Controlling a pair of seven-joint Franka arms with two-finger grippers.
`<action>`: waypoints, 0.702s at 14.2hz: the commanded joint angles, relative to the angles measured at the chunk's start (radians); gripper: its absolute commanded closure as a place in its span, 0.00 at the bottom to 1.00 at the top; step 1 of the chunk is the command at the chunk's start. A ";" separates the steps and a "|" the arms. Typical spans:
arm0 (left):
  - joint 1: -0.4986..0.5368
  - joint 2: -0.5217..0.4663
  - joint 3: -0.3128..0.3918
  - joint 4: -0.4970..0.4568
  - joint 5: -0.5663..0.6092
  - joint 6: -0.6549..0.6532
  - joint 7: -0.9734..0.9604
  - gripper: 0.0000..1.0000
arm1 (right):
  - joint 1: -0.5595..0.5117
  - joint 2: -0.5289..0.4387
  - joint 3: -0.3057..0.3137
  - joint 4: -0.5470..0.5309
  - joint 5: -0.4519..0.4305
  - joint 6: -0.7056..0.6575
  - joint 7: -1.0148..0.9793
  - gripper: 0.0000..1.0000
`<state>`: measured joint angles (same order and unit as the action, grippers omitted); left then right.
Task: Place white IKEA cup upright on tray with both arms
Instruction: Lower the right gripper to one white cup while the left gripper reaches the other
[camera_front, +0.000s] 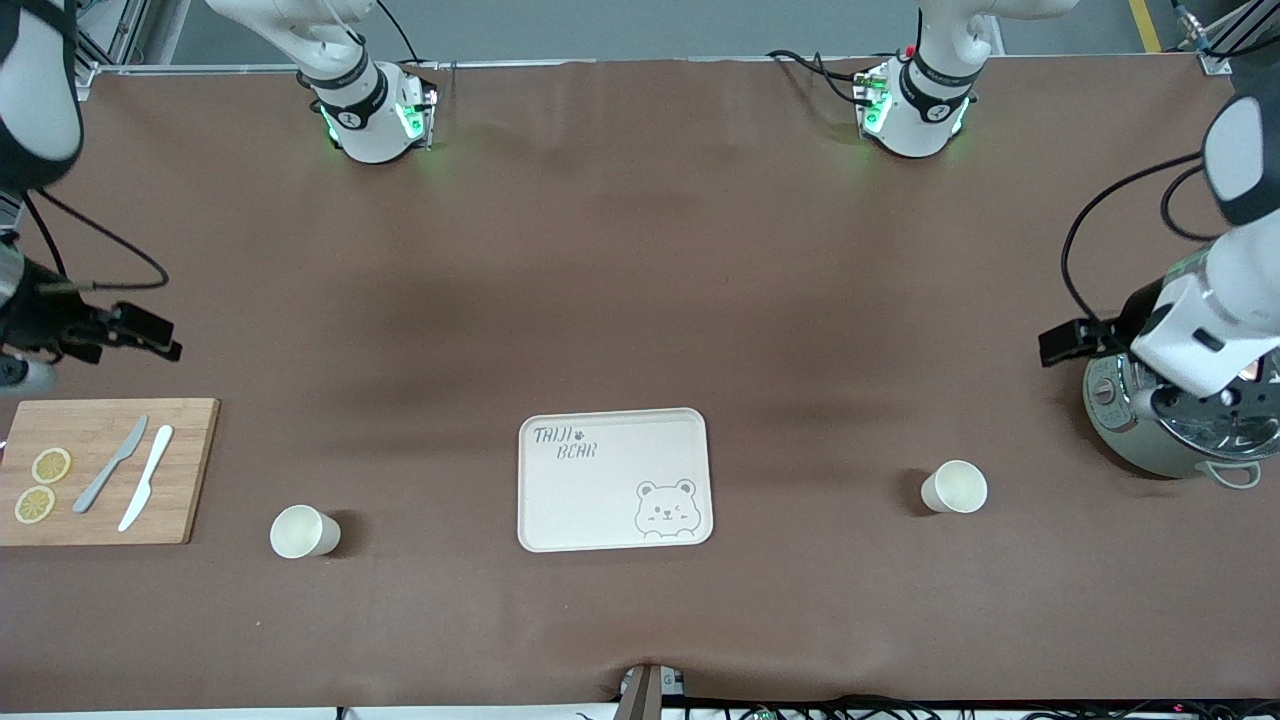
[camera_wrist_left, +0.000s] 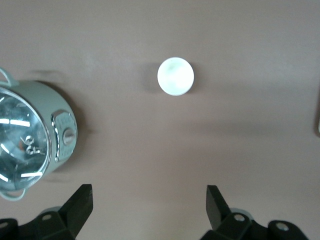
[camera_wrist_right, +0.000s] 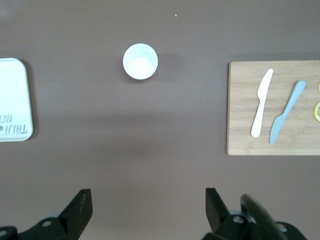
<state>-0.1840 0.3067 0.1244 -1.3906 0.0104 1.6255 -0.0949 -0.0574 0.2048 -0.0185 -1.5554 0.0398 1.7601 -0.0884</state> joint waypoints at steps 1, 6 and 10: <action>0.011 0.069 -0.003 0.009 0.040 0.078 0.023 0.00 | -0.006 0.129 0.000 0.097 0.017 0.014 0.006 0.00; 0.046 0.185 -0.003 0.009 0.023 0.221 0.082 0.00 | 0.002 0.241 0.002 0.098 0.020 0.154 0.006 0.00; 0.074 0.256 -0.003 0.009 0.002 0.326 0.150 0.00 | -0.007 0.355 0.003 0.141 0.020 0.219 0.007 0.00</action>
<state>-0.1181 0.5415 0.1255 -1.3939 0.0238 1.9211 0.0281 -0.0550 0.4841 -0.0184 -1.4834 0.0485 1.9676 -0.0884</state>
